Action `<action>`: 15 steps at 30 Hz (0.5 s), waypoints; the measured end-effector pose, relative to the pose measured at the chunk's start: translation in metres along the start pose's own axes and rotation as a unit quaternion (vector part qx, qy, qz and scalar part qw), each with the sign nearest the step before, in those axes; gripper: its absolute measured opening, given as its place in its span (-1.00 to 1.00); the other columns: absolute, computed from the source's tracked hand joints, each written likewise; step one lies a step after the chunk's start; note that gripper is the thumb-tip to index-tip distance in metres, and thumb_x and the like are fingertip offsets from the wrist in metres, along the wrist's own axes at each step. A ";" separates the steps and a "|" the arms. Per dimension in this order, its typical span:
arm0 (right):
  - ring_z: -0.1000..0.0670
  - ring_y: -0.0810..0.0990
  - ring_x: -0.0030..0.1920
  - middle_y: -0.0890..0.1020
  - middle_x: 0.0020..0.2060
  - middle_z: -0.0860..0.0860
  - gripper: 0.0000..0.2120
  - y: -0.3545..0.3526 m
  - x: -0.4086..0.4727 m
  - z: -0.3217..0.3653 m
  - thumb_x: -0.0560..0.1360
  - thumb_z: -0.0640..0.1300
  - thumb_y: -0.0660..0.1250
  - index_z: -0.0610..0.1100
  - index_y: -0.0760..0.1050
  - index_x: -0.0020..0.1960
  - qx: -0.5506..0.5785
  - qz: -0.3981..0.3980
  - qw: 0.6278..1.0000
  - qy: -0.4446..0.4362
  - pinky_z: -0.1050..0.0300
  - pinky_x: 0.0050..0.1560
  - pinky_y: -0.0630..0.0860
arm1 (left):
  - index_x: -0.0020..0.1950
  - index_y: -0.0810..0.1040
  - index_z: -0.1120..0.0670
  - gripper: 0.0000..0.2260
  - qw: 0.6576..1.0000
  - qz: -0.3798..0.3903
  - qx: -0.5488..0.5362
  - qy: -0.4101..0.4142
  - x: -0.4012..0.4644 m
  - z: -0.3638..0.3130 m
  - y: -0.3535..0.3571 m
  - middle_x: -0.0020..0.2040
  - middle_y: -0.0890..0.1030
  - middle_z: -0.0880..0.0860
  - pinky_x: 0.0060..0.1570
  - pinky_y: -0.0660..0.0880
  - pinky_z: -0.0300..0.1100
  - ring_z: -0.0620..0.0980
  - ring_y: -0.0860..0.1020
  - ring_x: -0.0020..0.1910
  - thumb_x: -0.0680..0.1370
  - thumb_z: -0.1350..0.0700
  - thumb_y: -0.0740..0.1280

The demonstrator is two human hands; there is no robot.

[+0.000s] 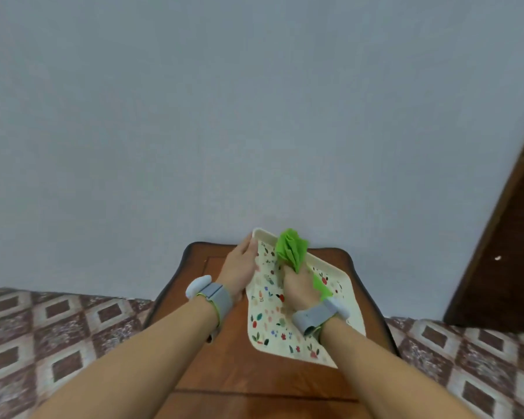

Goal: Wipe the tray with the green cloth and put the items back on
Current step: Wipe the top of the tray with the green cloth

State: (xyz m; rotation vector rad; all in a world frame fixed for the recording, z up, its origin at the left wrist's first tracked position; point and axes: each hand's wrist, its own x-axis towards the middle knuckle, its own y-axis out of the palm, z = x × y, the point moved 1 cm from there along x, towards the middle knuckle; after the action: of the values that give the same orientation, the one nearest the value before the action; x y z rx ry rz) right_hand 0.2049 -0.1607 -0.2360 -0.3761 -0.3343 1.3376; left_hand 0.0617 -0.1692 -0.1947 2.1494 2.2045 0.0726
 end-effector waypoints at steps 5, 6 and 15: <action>0.14 -0.42 0.42 -0.27 0.43 0.32 -0.43 -0.009 -0.054 0.041 0.68 0.10 0.04 0.10 -0.12 0.61 -0.182 0.181 0.919 -0.299 -0.12 0.50 -0.39 | 0.41 0.51 0.04 -0.68 0.990 -0.052 -0.118 0.052 0.011 -0.034 -0.018 0.27 0.61 0.15 0.12 0.60 0.01 0.11 0.62 0.12 0.67 0.03 0.23; 0.14 -0.50 0.41 -0.34 0.42 0.37 -0.42 -0.015 -0.063 0.031 0.68 0.10 0.03 0.14 -0.17 0.60 -0.225 0.190 0.886 -0.357 -0.06 0.47 -0.45 | 0.41 0.50 0.04 -0.69 0.988 -0.071 -0.125 0.060 0.009 -0.046 -0.027 0.22 0.63 0.13 -0.05 0.64 -0.09 0.09 0.64 0.04 0.68 0.06 0.22; -0.14 0.00 0.60 0.07 0.61 -0.01 -0.35 -0.063 0.013 0.026 0.60 0.26 0.11 0.10 0.02 0.61 -0.154 0.004 0.982 -0.113 -0.18 0.57 -0.13 | 0.38 0.54 -0.05 -0.71 0.991 -0.058 -0.097 0.065 -0.006 -0.082 -0.041 0.07 0.72 0.12 -0.29 0.65 -0.12 0.06 0.70 -0.17 0.66 0.05 0.26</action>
State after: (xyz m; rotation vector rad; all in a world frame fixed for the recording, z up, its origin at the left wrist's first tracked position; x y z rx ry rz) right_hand 0.2514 -0.1581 -0.1842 -0.4854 -0.7357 1.3414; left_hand 0.0149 -0.1757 -0.1160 1.9624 2.2772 0.4149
